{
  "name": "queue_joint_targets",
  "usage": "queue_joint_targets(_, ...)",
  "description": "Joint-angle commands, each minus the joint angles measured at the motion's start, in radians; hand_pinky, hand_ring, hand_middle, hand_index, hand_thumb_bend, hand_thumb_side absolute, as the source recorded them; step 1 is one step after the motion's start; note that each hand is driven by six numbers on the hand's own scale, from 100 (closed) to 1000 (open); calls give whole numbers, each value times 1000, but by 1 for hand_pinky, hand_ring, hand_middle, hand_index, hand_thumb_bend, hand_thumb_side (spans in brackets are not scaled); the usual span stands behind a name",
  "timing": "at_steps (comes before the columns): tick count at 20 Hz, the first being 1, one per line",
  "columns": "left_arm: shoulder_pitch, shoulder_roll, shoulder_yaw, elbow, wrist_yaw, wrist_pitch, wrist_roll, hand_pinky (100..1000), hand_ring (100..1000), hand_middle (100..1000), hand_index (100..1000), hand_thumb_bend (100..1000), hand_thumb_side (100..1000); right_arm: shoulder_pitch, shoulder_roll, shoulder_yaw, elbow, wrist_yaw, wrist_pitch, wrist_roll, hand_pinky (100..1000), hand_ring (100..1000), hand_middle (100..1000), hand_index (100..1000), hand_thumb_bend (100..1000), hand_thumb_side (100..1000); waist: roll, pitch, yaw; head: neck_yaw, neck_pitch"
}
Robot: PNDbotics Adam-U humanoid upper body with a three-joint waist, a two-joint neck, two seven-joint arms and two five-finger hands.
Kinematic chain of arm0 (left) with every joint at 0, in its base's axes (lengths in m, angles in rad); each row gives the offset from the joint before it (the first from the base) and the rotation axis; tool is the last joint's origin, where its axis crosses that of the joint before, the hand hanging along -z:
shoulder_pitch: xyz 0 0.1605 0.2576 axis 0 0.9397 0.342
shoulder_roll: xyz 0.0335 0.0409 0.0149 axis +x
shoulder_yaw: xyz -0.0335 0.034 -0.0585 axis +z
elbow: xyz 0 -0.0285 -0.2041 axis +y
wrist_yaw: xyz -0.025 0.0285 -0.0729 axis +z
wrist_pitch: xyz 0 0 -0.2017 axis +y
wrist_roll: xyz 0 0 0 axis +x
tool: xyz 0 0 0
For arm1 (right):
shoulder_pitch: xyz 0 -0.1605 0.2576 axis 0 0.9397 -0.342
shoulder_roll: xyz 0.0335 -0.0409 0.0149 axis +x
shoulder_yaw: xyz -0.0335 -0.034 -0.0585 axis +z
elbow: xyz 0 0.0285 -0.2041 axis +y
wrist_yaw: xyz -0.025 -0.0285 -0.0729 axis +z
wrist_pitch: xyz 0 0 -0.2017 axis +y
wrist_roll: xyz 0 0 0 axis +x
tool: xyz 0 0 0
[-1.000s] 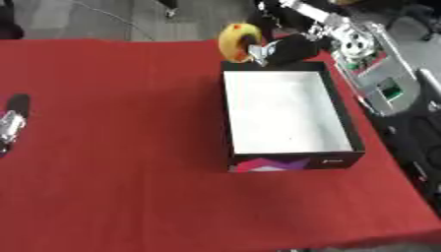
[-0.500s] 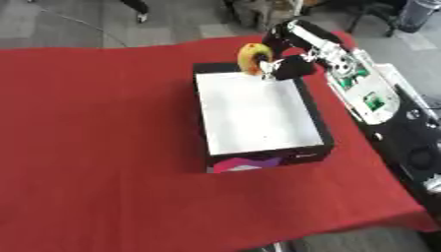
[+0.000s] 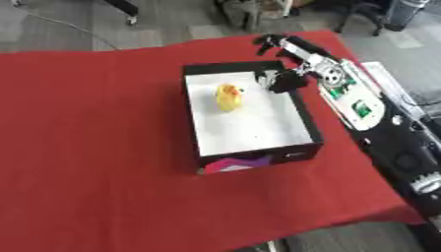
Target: Pick up the objects with one hand, pass them to the other hand, and then place them into the box on the other side of the table.
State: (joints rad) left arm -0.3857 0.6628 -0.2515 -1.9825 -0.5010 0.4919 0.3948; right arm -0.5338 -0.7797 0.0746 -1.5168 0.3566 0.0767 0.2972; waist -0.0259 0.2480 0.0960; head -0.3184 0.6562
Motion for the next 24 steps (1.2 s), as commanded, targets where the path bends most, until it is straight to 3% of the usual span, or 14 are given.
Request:
queue_joint_targets(1,-10,34,23,-17,-15,7,1,761,662,697,830,394,571,-6,-38,-28,-8,41,-5,10,932,1000,821,913,100,370,3,-16,-1,16,-10)
queue_joint_targets(3,-12,36,31,-17,-22,16,1,757,660,694,827,385,565,-7,-31,-38,-22,11,0,-5,932,1000,804,914,100,301,4,-17,-1,38,-8)
queue_joint_targets(4,-13,37,36,-17,-22,25,0,756,658,692,826,377,562,-8,-28,-42,-35,-20,4,-19,931,1000,800,916,100,310,5,-18,-2,52,-6)
queue_joint_targets(5,-16,38,41,-17,-19,37,-2,755,658,690,824,369,561,-10,-24,-47,-52,-62,10,-37,928,1000,788,917,100,376,6,-18,-2,69,-5)
queue_joint_targets(7,-25,46,54,-17,-10,71,-16,754,656,686,819,337,544,-12,-18,-54,-99,-171,24,-80,924,1000,772,916,100,376,9,-20,-2,106,-2)
queue_joint_targets(12,-69,89,101,5,82,211,-127,774,672,706,844,289,598,-19,-5,-73,-244,-379,45,-165,920,1000,752,910,100,383,21,-26,1,192,4)
queue_joint_targets(15,-96,134,114,43,132,276,-222,792,695,724,863,279,612,-20,-6,-77,-308,-419,66,-186,918,1000,750,908,100,396,28,-29,2,232,4)
queue_joint_targets(19,-146,191,109,130,166,327,-391,823,743,756,890,333,583,-28,-8,-72,-356,-454,86,-189,917,1000,748,909,100,415,34,-32,1,267,2)
queue_joint_targets(24,-240,226,82,271,175,364,-617,859,782,772,893,444,435,-42,-9,-68,-367,-472,101,-199,914,1000,741,906,100,426,39,-35,1,296,2)
